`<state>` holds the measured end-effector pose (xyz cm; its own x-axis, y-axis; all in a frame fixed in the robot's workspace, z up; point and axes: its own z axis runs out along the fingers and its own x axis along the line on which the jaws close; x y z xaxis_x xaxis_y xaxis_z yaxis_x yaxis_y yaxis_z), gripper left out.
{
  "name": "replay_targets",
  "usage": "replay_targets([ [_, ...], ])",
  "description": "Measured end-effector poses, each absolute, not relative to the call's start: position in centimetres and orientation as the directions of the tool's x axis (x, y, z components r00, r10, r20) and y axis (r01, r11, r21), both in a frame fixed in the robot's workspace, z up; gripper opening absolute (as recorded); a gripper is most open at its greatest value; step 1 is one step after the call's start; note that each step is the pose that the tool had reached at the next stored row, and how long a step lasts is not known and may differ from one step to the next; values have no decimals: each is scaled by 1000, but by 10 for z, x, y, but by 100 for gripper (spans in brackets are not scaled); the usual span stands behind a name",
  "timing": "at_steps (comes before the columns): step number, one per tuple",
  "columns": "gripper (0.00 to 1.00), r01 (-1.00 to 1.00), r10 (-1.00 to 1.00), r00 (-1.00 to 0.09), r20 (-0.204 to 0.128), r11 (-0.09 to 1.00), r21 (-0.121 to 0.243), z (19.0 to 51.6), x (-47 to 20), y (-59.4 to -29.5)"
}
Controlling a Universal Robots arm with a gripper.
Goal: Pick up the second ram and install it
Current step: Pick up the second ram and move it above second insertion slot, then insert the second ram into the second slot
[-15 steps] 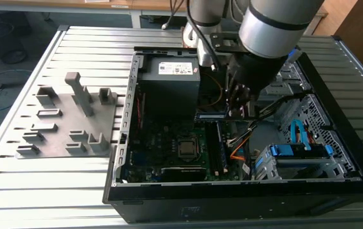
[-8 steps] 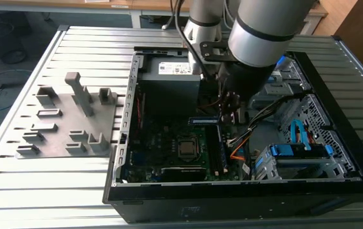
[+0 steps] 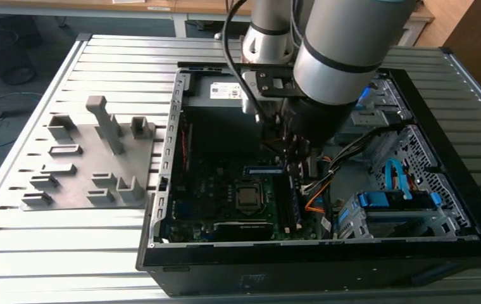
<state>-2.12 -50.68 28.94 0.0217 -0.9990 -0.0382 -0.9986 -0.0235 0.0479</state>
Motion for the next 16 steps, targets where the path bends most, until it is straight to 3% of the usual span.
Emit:
replay_targets([
  [16,14,-999,-999,22,-38,-24,48,288,-24,-517],
])
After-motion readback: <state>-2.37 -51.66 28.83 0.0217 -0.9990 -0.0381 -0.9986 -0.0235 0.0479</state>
